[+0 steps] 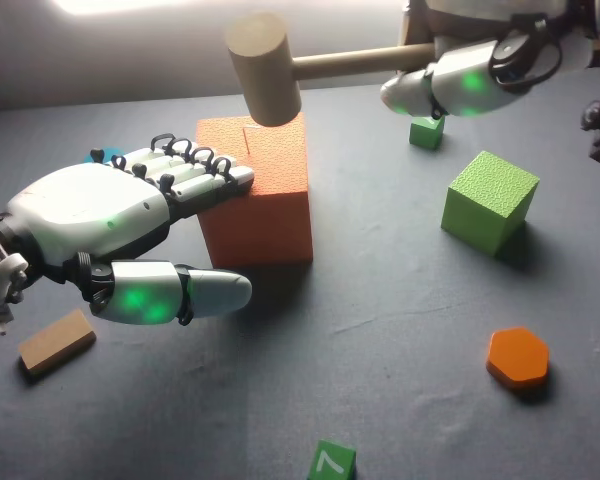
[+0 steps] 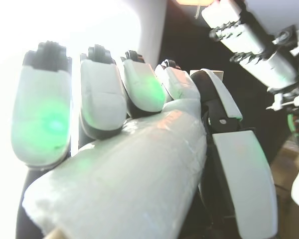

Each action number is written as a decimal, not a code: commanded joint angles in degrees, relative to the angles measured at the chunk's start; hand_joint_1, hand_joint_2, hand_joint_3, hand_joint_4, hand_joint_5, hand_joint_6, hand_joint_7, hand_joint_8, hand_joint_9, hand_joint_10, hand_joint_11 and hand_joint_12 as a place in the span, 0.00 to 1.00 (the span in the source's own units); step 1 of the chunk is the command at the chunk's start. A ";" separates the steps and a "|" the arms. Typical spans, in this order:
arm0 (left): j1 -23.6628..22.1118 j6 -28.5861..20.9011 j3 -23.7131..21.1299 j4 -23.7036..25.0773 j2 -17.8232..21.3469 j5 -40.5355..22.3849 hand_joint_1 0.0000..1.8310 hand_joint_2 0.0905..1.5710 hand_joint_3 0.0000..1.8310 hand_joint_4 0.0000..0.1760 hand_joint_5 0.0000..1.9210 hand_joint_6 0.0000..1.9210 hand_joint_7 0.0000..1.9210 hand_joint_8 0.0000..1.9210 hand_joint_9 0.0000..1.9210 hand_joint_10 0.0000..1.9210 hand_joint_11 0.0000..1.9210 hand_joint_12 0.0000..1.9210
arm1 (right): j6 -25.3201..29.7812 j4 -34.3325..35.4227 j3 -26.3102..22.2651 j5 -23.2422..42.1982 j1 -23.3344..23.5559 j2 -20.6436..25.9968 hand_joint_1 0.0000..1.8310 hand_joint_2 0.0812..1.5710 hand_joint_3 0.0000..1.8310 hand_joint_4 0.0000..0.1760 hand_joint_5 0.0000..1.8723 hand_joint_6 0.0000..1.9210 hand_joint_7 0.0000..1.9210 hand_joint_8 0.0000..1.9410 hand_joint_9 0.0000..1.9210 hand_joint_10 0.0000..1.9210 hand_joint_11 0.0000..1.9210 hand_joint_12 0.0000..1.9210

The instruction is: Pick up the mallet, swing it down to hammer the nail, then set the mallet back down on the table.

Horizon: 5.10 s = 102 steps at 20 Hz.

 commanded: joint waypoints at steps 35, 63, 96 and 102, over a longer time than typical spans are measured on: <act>-0.15 -0.68 1.01 -0.16 -0.56 -3.62 0.00 0.74 0.00 0.00 0.06 0.00 0.06 0.00 0.04 0.00 0.00 0.00 | -84.90 87.57 0.62 19.70 -2.59 -6.42 0.10 1.00 0.03 1.00 0.71 1.00 0.82 1.00 0.86 1.00 0.86 1.00; -0.16 -0.68 0.99 -0.15 -0.53 -3.71 0.00 0.74 0.00 0.00 0.06 0.00 0.07 0.01 0.05 0.01 0.01 0.00 | -85.93 90.41 8.73 14.01 -7.55 -11.73 0.10 1.00 0.02 1.00 0.70 1.00 0.81 1.00 0.84 1.00 0.85 1.00; -2.27 -0.68 1.65 -0.14 0.12 -3.72 0.00 0.74 0.00 0.00 0.06 0.00 0.07 0.00 0.05 0.00 0.01 0.01 | -104.46 90.30 -6.28 11.33 -17.29 -4.45 0.12 1.00 0.01 1.00 0.70 1.00 0.81 1.00 0.85 1.00 0.86 1.00; -4.73 -0.68 1.61 -0.11 1.47 -3.64 0.00 0.74 0.00 0.00 0.07 0.01 0.08 0.01 0.05 0.00 0.01 0.02 | -105.46 90.26 -4.20 11.80 -18.87 -8.98 0.13 1.00 0.00 1.00 0.70 1.00 0.80 1.00 0.85 1.00 0.85 1.00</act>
